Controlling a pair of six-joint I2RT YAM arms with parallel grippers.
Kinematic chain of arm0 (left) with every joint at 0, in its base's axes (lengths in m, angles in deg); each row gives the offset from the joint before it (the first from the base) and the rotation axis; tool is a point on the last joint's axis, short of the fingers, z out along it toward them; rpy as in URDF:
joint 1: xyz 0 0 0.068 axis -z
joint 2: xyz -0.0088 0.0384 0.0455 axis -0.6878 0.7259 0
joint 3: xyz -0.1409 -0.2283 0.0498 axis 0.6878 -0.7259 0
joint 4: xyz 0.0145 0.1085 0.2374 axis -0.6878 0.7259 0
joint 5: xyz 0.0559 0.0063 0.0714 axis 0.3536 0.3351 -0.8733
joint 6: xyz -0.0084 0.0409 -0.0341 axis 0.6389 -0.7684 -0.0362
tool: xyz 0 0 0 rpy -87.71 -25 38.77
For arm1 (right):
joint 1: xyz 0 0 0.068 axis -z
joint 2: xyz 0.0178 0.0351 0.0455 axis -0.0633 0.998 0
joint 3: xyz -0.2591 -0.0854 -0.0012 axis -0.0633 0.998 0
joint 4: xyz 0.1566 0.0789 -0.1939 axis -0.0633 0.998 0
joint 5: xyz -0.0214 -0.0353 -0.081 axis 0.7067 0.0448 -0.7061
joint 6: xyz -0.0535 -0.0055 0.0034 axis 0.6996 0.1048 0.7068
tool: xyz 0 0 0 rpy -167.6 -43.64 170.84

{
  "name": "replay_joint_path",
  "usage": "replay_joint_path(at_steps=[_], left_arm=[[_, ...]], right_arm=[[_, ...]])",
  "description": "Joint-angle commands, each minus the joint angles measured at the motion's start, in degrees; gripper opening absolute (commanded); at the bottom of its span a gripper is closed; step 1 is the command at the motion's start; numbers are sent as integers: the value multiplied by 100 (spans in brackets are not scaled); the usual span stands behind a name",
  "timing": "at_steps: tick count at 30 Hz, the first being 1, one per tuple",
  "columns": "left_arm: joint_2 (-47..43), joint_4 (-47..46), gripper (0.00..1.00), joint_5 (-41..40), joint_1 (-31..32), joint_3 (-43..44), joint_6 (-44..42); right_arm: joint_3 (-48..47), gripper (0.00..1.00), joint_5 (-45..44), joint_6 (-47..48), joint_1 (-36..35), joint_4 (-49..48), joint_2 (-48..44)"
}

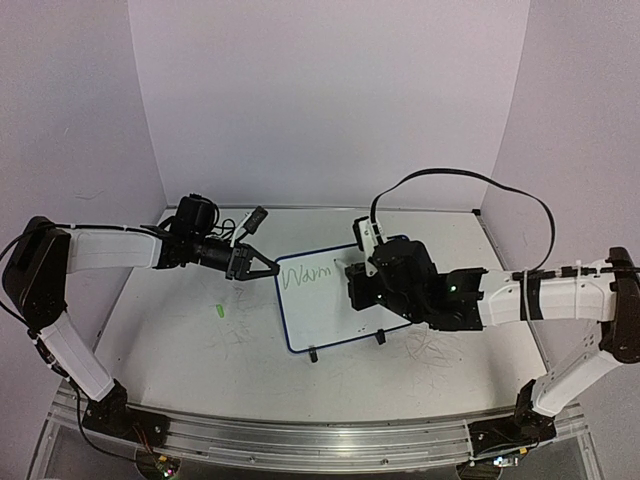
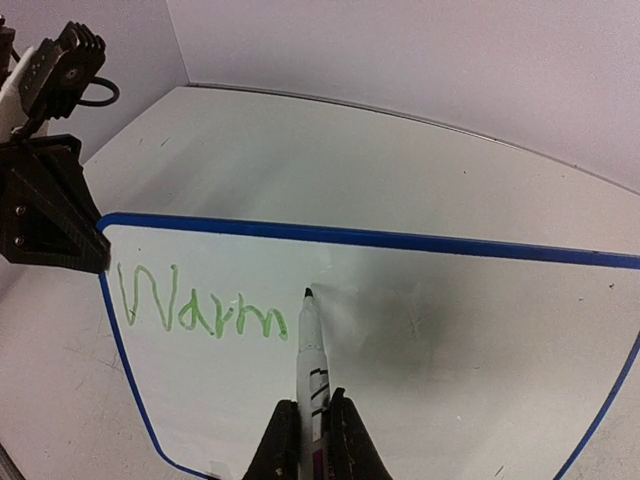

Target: Write a sentence on the whiteboard

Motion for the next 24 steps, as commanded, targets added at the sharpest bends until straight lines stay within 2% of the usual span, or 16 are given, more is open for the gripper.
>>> replay_joint_path(at_steps=[1,24], left_arm=[[-25,164,0,96,120,165,-116],[-33,171,0,101,121,166,-120]], right_arm=[[-259,0,-168,46,53,-125,100],[-167,0,43,-244,92,140,259]])
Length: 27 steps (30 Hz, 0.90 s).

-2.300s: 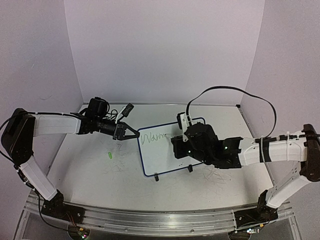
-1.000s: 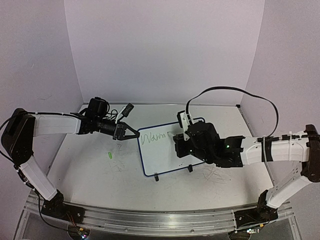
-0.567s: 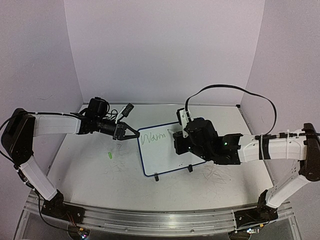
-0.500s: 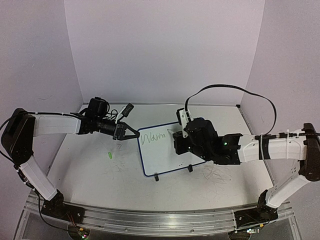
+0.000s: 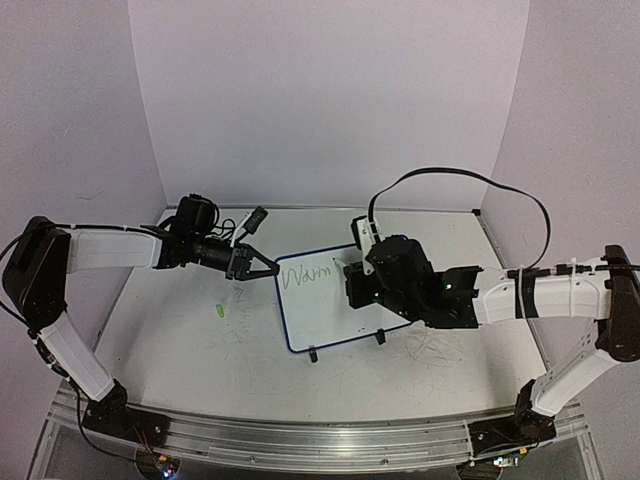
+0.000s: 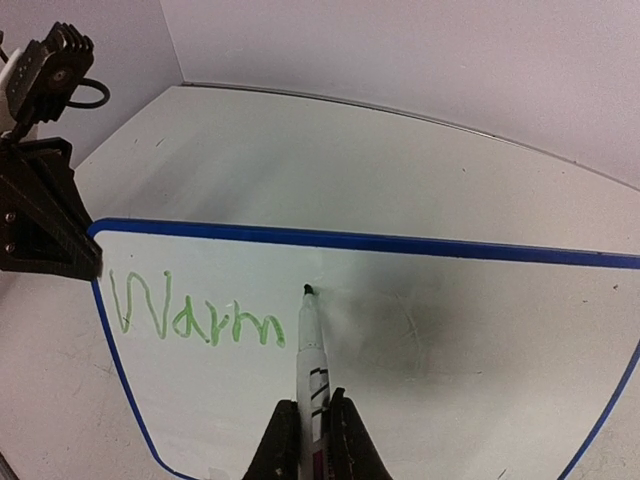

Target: Write a sentence on the whiteboard

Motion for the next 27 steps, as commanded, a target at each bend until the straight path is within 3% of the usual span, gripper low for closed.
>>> replay_joint_path(at_steps=[1,27], left_arm=[[-34,171,0,111,120,166,-123],[-31,180,0,113,128,166,-122]], right_arm=[[-32,0,67,-210,28,133,104],[427,0,-5,-671,-22,300,-325]])
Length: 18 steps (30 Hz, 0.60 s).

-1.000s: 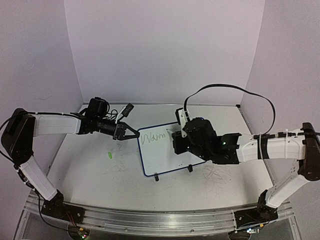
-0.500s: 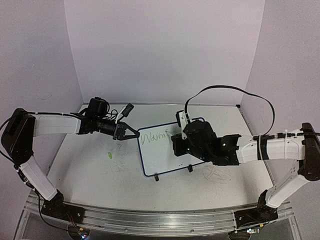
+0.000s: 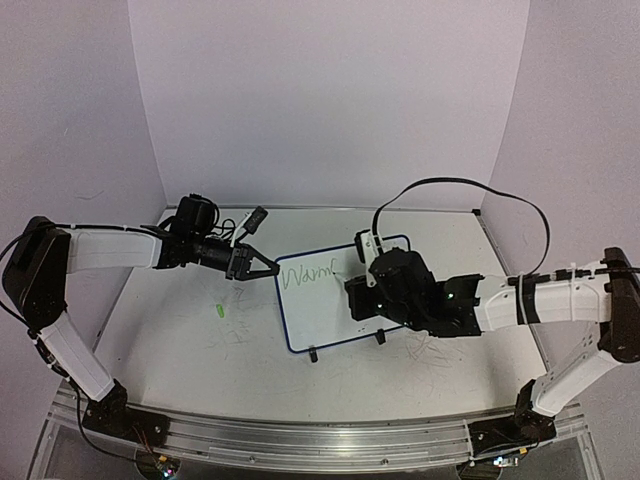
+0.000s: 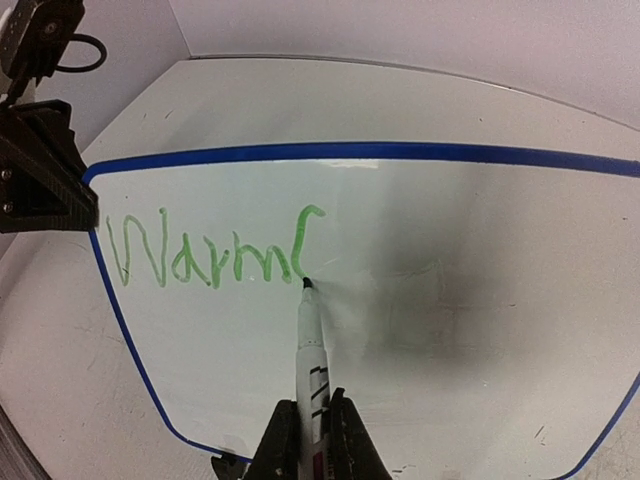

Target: Write a sentence on the whiteboard

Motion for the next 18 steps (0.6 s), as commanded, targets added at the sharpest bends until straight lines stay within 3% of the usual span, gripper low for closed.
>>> replay_joint_path(at_steps=[1,6,13,18], left_arm=[[-30,180,0,120,136,165,-123],[-31,177,0,106,141,160,-130],[-25,182,0,113,137,166,-129],[-57,188,0,88,137,140,-138]], right_arm=[[47,0,-324,-70,40,248,-251],[36,0,-424,-6,38,252,-349],[164,0,471,529,42,-649,-479],[-108,0,198,543,39,-655,-199]])
